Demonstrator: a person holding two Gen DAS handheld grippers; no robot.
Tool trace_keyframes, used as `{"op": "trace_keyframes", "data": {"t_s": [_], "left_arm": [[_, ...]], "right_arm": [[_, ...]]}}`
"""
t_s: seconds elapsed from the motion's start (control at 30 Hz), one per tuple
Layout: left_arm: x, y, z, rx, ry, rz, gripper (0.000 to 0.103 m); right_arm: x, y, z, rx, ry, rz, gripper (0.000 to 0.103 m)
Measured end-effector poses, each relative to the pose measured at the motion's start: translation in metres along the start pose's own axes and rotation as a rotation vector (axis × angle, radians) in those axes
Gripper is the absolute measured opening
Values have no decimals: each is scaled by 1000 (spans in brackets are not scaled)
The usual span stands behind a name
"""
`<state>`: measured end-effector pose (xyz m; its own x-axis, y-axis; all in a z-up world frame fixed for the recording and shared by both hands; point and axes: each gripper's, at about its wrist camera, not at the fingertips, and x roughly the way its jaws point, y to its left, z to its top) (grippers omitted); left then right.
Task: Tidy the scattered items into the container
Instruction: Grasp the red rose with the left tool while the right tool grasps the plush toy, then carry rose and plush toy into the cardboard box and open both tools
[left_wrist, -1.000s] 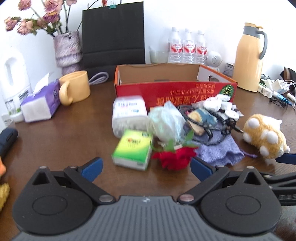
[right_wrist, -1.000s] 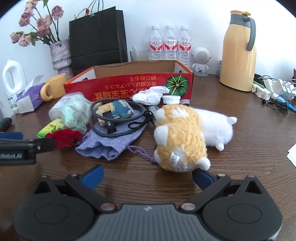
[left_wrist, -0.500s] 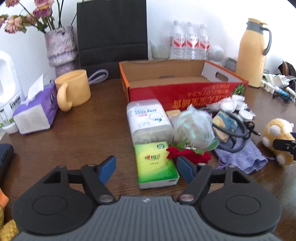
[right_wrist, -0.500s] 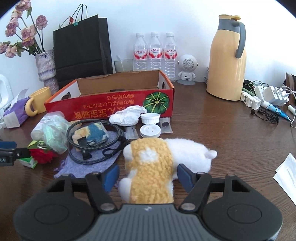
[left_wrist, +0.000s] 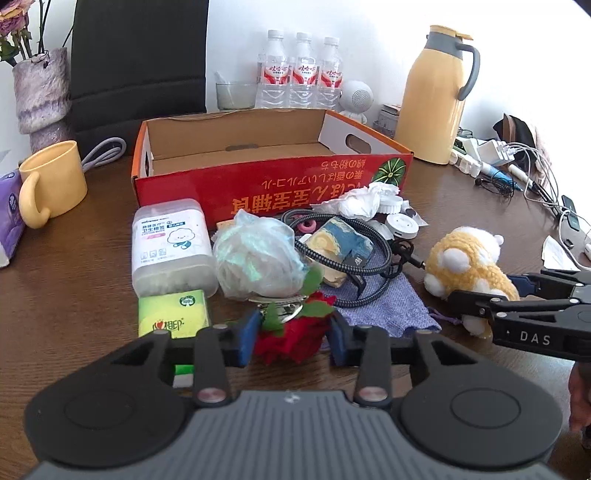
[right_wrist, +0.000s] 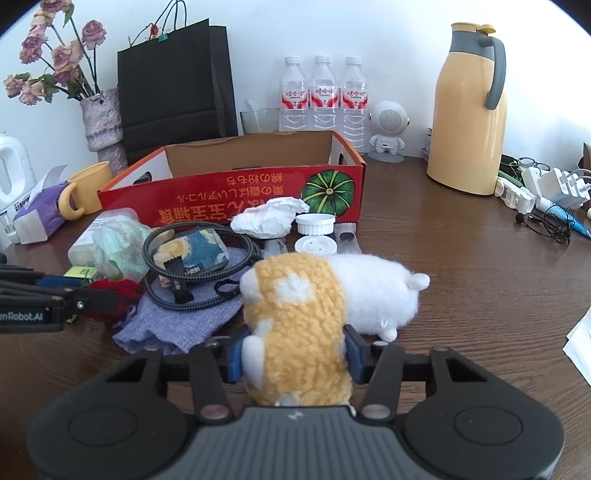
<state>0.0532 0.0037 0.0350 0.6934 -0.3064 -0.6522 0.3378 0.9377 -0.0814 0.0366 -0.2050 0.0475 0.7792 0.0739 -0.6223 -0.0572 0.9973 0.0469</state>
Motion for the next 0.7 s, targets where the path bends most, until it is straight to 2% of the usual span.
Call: {"op": "trace_keyframes", "data": {"t_s": [0.13,0.23,0.37,0.53,0.7], "left_arm": [[-38,-9,-10,-11,-84,38,38],[-69,-21,-25,-56,-137,28,38],[-85,-39,-40,-67,-116,54,38],[-102,-60,-53,-53,-139,63,38],[-104,-65,-43,-46,-147,66,38]], "right_arm": [[-19,2,-3,-13,-44,29,46],[-42,12,-10,-51,-93,49,46],[-65,31,-23,-95,-101,82,46],[-94,48,-39,-126,-111,85,46],[-105,44,-33,-108,-125,72,46]]}}
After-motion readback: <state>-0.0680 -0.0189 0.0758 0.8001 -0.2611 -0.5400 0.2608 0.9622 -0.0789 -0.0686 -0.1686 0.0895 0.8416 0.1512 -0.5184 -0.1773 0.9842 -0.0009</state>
